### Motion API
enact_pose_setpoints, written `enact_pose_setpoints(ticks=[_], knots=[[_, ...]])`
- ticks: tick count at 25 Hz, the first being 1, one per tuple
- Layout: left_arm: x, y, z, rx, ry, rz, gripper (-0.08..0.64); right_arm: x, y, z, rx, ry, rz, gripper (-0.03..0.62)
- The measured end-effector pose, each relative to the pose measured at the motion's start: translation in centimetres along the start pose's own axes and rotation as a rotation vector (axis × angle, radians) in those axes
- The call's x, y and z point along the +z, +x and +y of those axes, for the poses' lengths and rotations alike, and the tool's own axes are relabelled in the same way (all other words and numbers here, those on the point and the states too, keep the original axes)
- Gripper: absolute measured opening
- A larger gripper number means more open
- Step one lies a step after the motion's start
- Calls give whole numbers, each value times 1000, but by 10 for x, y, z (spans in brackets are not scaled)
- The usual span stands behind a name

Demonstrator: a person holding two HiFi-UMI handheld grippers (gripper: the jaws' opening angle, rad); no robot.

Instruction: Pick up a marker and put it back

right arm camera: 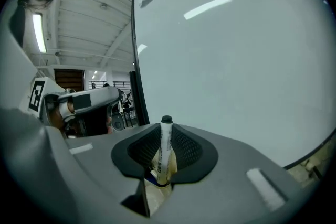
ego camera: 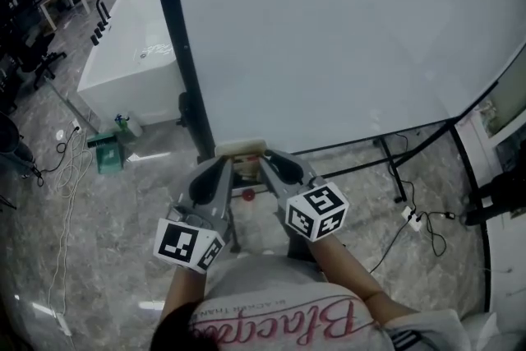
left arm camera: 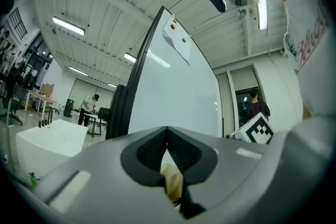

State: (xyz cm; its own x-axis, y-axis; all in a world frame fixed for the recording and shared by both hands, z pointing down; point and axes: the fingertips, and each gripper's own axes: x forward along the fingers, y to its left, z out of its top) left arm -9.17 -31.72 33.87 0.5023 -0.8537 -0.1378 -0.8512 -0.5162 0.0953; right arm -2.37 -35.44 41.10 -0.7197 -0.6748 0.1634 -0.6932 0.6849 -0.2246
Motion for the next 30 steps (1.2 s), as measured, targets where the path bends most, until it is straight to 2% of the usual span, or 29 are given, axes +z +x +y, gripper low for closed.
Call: enact_pose_setpoints(ticks=[5, 10, 13, 17, 23, 28, 30], knots=[[0, -7, 2, 13, 1, 5, -1, -3, 1, -8, -30, -65, 20, 72], [1, -8, -1, 4, 12, 6, -1, -7, 4, -20, -23, -62, 27, 100], [2, -9, -4, -6, 16, 3, -2, 0, -4, -22, -9, -35, -11, 157], [3, -9, -6, -19, 18, -2, -1, 27, -28, -18, -21, -48, -99, 161], [3, -4, -15, -55, 16, 2, 0, 50, -55, 6, -10, -143, -149, 139], [4, -1, -24, -82, 16, -1, -2, 56, -69, 23, -3, -217, -166, 19], [4, -1, -26, -89, 16, -4, -2, 56, -72, 24, -17, -234, -165, 3]])
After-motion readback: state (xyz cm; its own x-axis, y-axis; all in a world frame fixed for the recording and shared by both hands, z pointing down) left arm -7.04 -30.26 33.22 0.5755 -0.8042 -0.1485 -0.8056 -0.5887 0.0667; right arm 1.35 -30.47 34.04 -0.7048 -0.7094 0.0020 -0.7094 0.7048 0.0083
